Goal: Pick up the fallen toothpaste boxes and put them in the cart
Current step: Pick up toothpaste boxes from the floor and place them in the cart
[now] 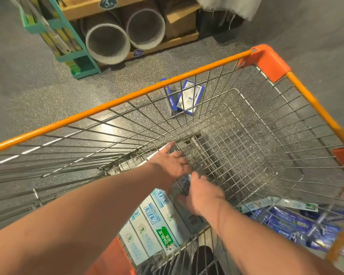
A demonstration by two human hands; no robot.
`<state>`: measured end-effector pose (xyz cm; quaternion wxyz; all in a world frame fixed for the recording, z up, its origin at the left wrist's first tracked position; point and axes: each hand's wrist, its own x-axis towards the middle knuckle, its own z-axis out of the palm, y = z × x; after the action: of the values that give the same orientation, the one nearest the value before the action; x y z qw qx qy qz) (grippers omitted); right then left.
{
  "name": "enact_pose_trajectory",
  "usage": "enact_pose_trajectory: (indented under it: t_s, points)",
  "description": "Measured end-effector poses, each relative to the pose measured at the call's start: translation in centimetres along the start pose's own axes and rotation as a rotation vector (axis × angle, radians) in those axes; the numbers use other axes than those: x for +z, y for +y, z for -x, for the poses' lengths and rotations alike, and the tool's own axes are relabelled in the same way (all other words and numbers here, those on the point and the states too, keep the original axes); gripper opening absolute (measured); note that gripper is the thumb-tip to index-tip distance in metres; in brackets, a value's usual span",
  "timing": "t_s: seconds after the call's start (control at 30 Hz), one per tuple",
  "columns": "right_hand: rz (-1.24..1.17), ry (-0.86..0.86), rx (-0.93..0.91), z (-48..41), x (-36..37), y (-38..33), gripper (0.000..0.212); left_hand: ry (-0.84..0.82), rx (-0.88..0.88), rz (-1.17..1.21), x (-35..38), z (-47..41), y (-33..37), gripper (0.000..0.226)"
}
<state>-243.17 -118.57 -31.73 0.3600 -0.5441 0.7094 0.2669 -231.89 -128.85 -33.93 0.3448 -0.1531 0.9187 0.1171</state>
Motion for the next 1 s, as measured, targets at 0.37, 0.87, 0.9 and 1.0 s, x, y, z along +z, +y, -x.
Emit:
enact_pose_trajectory:
  t_s: [0.37,0.87,0.9,1.0]
  points:
    - [-0.270,0.215,0.020,8.4,-4.4,2.5,0.076,0.050,-0.183,0.019,-6.2,6.2,2.1,0.084]
    - [-0.376,0.560,0.121,36.5,-6.8,14.2,0.075,0.366,-0.105,-0.092,-25.9,20.1,19.5,0.081]
    - [-0.377,0.575,0.136,38.4,-5.8,15.2,0.074,0.380,-0.092,-0.106,-26.7,20.8,21.4,0.080]
    - [-0.380,0.638,0.173,44.0,-2.2,18.6,0.078,0.410,-0.057,-0.146,-28.0,22.2,28.1,0.076]
